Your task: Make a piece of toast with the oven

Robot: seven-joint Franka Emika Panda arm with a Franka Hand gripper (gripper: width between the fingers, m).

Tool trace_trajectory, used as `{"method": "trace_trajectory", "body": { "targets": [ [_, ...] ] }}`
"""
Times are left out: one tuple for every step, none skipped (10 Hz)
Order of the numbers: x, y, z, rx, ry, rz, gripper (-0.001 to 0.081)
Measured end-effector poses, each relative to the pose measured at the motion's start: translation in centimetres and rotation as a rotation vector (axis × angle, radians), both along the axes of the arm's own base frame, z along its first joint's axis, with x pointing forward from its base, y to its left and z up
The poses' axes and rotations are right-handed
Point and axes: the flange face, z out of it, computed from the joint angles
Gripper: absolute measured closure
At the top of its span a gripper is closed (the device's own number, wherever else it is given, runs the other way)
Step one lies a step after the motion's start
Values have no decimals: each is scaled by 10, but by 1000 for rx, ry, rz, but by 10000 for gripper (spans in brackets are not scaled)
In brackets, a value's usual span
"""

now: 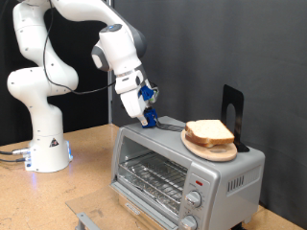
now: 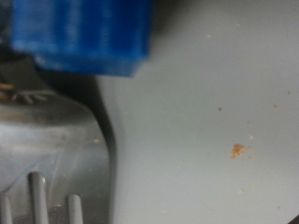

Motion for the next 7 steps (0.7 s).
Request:
{"method": "trace_trajectory", "body": {
  "targets": [
    [0, 0, 0, 0, -2, -1, 98],
    [0, 0, 0, 0, -3, -2, 98],
    [0, 0, 0, 0, -3, -2, 280],
    [0, 0, 0, 0, -3, -2, 303],
    [0, 0, 0, 0, -4, -2, 303],
    [0, 0, 0, -1, -4, -2, 303],
    [0, 0, 0, -2, -4, -1, 303]
  ]
}}
